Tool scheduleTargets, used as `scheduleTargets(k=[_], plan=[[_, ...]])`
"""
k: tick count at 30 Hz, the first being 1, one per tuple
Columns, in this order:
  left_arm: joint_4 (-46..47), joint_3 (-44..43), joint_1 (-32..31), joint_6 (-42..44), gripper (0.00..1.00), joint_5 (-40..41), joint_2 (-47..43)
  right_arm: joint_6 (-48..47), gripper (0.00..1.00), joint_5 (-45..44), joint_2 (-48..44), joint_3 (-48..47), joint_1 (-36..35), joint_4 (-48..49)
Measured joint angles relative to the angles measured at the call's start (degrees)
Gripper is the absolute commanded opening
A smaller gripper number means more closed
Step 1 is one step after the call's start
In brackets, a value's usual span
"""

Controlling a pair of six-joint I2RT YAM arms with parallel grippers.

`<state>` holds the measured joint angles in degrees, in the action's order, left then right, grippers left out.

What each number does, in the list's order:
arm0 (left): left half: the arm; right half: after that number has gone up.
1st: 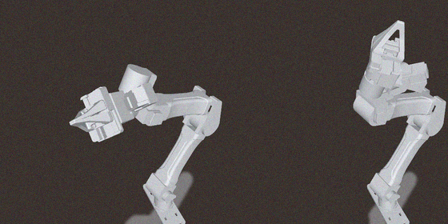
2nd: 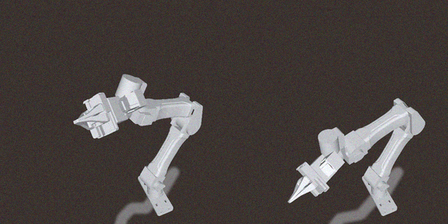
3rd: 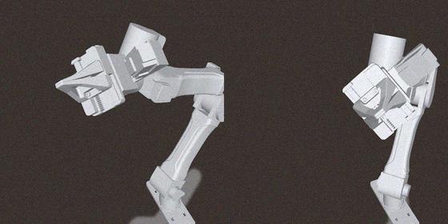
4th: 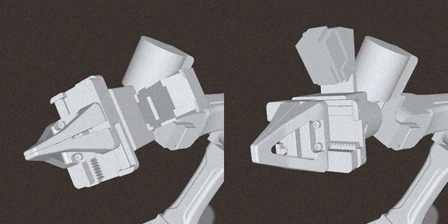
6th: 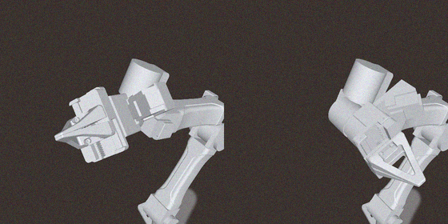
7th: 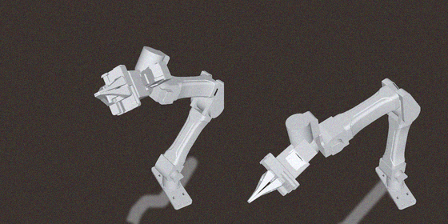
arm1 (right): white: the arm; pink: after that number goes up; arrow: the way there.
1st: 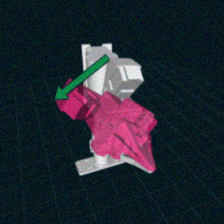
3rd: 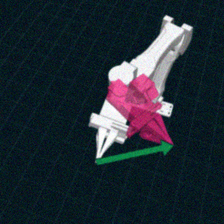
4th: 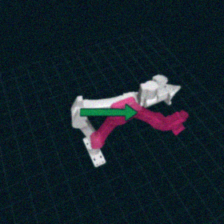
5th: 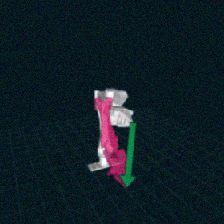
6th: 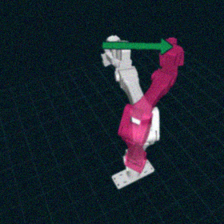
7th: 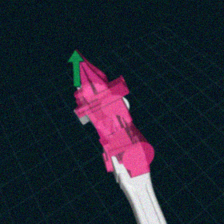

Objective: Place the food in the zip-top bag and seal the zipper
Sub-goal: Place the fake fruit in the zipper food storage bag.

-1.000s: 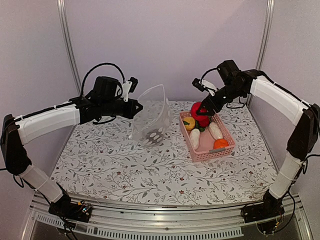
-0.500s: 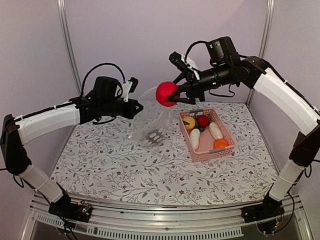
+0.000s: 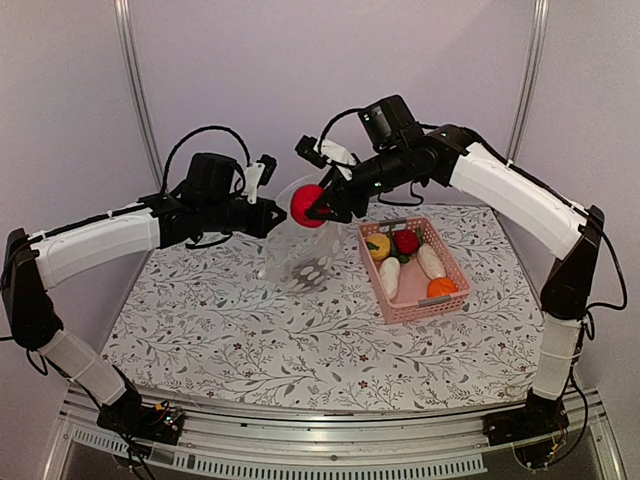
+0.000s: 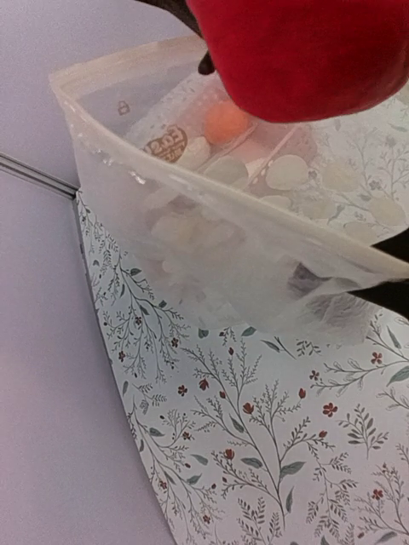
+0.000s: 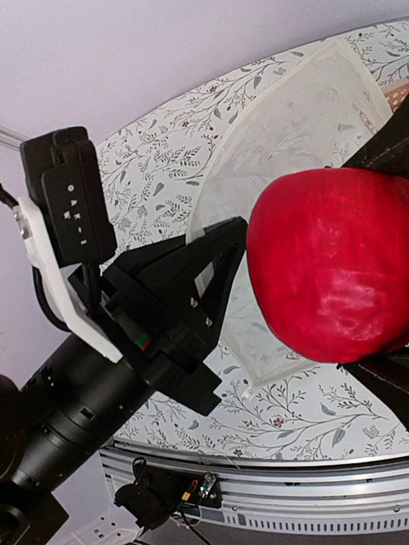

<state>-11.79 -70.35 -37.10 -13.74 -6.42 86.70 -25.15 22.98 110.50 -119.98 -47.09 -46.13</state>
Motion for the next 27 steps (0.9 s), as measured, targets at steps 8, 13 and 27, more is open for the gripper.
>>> scheduleTargets(k=[8,13,27], plan=[[0.0,0.0,0.0,-0.1,0.0,-0.7,0.0,0.7,0.54,-12.5,2.6,-0.8,-1.4,0.5],[0.0,0.0,0.0,-0.1,0.0,-0.9,0.0,-0.1,0.66,-21.9,5.0,-0.7,-3.3,1.2],[-0.1,0.0,0.0,-1.1,0.0,-1.9,0.0,-1.2,0.94,-31.6,7.2,0.5,-5.8,2.9]])
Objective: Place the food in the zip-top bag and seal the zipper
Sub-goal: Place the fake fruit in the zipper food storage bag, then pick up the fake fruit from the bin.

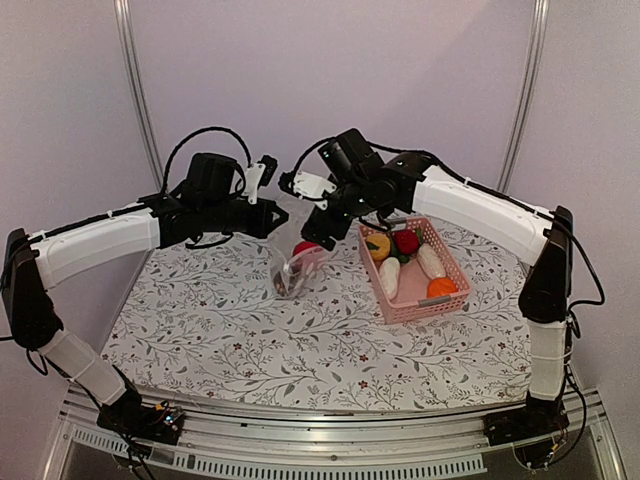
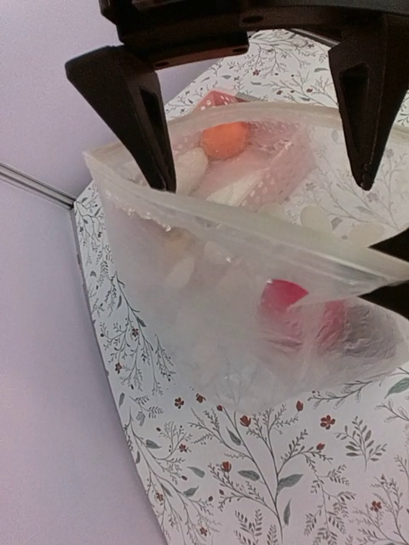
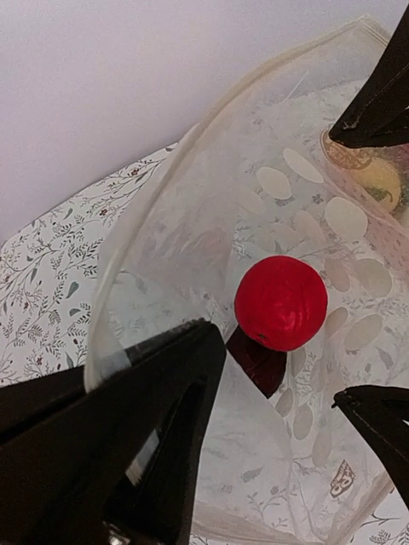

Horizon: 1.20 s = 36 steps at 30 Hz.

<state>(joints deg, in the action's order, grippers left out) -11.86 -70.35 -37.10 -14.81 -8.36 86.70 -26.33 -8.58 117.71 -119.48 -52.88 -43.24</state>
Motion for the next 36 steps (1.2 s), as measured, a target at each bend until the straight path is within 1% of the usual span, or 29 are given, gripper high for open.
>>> scheduleTargets(k=[4,7,10,13,18,20,23,27,32,36], plan=[[0.0,0.0,0.0,0.0,0.0,0.0,0.0,-0.2,0.92,3.4,-1.3,1.0,0.0,-0.4],[-0.2,-0.1,0.0,0.1,0.0,0.1,0.0,-1.3,0.91,8.8,-3.9,1.5,0.0,-1.1],[-2.0,-1.2,0.3,1.1,0.0,2.2,-0.1,-3.0,0.91,14.6,-9.1,3.5,0.0,-1.6],[-2.4,-1.1,1.1,1.9,0.0,4.3,-1.7,-4.0,0.91,18.4,-14.9,5.2,0.1,-1.8],[-2.6,-1.5,2.5,2.8,0.0,5.7,-3.7,-4.8,0.9,22.5,-22.7,8.1,1.4,-1.2],[-3.0,-1.8,2.7,3.2,0.0,6.3,-3.7,-4.7,0.89,23.9,-24.9,10.7,3.3,-0.7],[-3.5,-1.9,3.6,3.5,0.0,6.9,-4.0,-4.5,0.86,25.1,-26.0,14.8,7.0,-0.2],[-4.5,-2.5,5.6,3.3,0.0,6.6,-4.0,-3.7,0.8,25.3,-25.7,20.9,14.8,-0.7],[-6.1,-4.7,6.0,2.6,0.0,4.1,-0.9,-1.4,0.79,22.8,-25.6,25.7,23.4,-1.0],[-7.5,-4.7,6.0,2.3,0.0,3.0,0.7,-0.5,0.78,20.4,-25.6,30.9,26.3,-1.1]])
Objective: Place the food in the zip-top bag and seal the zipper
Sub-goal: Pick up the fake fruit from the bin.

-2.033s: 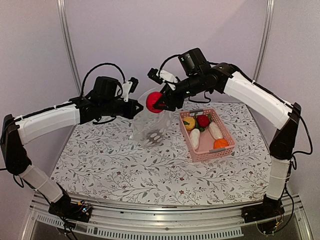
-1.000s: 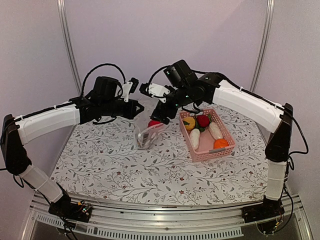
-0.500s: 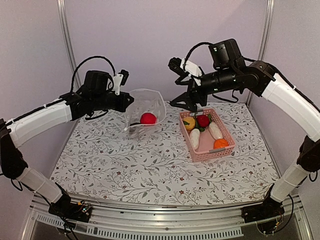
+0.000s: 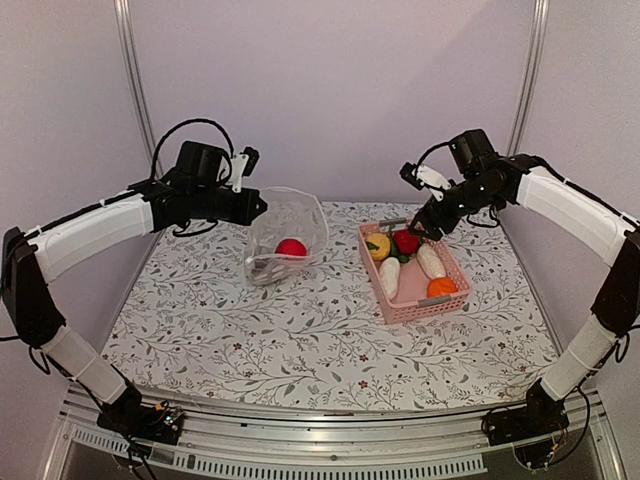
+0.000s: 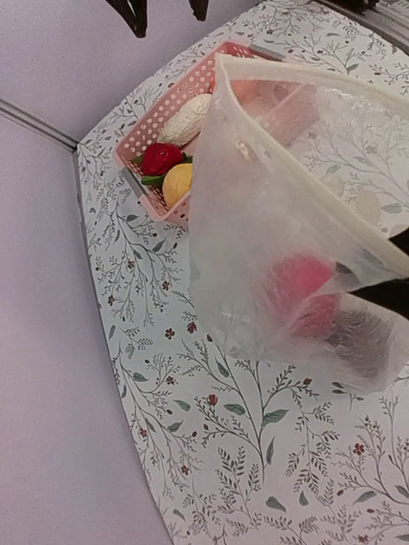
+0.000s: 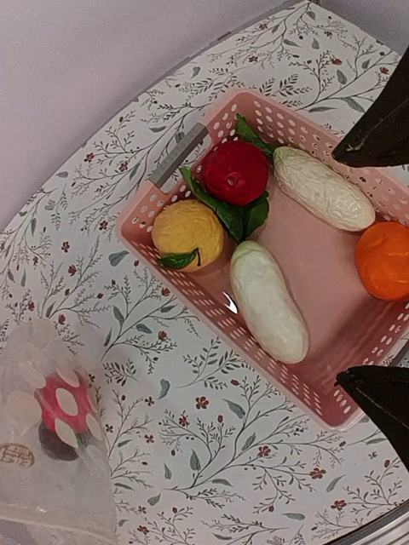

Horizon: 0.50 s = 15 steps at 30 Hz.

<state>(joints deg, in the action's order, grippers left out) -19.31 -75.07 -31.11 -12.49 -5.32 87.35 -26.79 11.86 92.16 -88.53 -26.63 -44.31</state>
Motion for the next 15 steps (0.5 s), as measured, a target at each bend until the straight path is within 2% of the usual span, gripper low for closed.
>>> scheduleTargets(k=[6,15], plan=[[-0.3,0.0,0.0,-0.1,0.0,-0.5,0.2,1.3,0.75,-0.9,2.7,3.8,0.7,-0.3],[-0.3,0.0,0.0,-0.2,0.0,-0.7,0.2,3.5,0.73,-4.4,8.7,2.3,1.9,-0.1]])
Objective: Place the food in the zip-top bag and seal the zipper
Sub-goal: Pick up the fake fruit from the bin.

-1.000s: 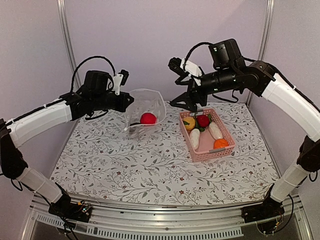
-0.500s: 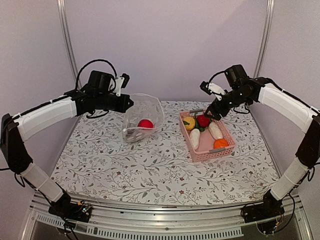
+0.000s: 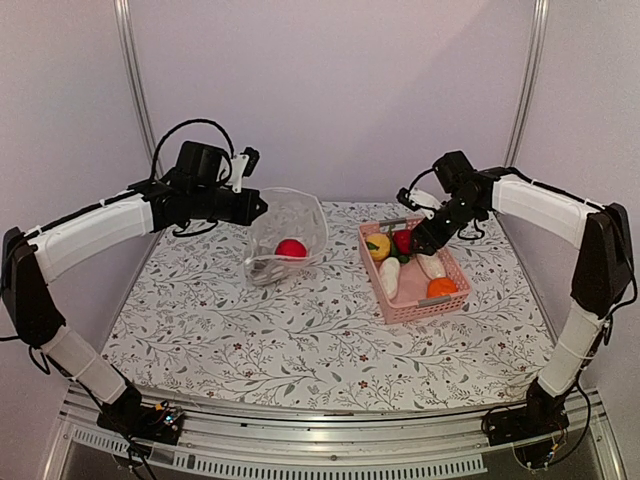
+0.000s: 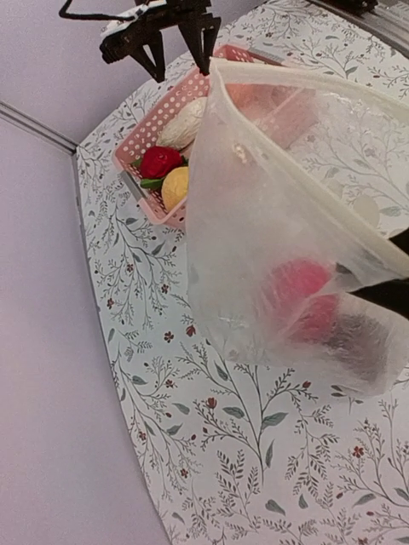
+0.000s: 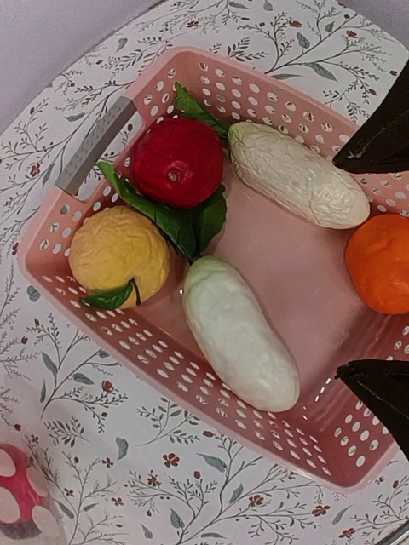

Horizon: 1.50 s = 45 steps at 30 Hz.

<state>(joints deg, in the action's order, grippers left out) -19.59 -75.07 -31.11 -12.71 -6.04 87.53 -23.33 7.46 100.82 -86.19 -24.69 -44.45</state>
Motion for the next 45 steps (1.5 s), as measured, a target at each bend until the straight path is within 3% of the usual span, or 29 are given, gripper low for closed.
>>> scheduleTargets(k=[10,23,40,45], plan=[[0.0,0.0,-0.2,0.0,0.0,-0.6,0.0,3.0,0.75,0.3,10.4,-9.6,3.1,1.6],[0.0,0.0,-0.4,0.0,0.0,-1.0,0.0,5.2,0.86,2.1,19.8,-15.7,4.1,2.6],[0.0,0.0,-0.4,0.0,0.0,-1.3,0.0,6.0,0.85,1.8,27.4,-22.4,4.9,3.5],[0.0,0.0,-0.4,0.0,0.0,-1.4,0.0,5.9,0.81,0.7,29.9,-23.5,5.5,3.5]])
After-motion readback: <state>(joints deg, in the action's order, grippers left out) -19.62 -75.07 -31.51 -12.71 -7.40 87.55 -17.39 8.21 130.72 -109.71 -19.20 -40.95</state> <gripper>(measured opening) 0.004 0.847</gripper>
